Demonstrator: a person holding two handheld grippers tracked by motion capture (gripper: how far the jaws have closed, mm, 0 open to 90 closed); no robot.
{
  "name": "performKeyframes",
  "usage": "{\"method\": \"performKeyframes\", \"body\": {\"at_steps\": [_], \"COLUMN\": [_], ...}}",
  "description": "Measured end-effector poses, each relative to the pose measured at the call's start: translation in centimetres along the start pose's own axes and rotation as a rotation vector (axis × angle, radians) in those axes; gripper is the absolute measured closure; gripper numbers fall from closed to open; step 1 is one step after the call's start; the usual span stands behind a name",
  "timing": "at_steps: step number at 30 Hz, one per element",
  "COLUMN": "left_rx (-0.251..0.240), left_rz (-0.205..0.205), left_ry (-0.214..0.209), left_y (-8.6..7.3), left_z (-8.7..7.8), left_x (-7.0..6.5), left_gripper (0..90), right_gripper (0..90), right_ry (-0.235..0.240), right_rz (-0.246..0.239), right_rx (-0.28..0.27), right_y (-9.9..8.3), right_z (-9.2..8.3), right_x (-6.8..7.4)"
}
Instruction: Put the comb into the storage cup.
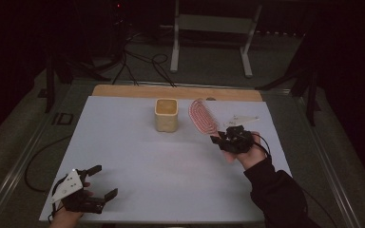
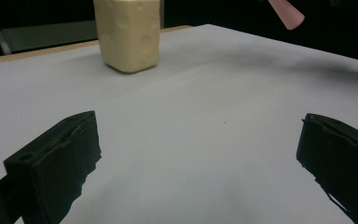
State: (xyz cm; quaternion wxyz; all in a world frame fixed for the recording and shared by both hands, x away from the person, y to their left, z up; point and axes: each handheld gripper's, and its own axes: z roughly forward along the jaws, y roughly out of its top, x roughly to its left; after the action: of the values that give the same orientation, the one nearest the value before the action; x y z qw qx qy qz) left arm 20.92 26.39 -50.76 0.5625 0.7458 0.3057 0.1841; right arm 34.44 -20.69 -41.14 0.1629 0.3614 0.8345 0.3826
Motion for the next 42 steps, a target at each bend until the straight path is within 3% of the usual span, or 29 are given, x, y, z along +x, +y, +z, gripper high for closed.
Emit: {"method": "performKeyframes", "body": {"at_steps": [24,42], "left_rx": [-0.003,-0.007], "left_rz": [-0.001,-0.014], "left_ry": [-0.003,-0.006], "left_y": [0.0,0.0], "left_z": [-0.1,-0.2], "left_x": [0.0,0.1], "left_gripper": [0.0,0.0], "right_gripper": [70.5,70.5], "right_ry": [0.085,0.112], "right_rz": [-0.060,-0.105], "right_rx": [-0.182,-0.245], "right_y": [6.9,10.6], "right_z": [3.2,5.6], "right_x": [2.1,2.9]}}
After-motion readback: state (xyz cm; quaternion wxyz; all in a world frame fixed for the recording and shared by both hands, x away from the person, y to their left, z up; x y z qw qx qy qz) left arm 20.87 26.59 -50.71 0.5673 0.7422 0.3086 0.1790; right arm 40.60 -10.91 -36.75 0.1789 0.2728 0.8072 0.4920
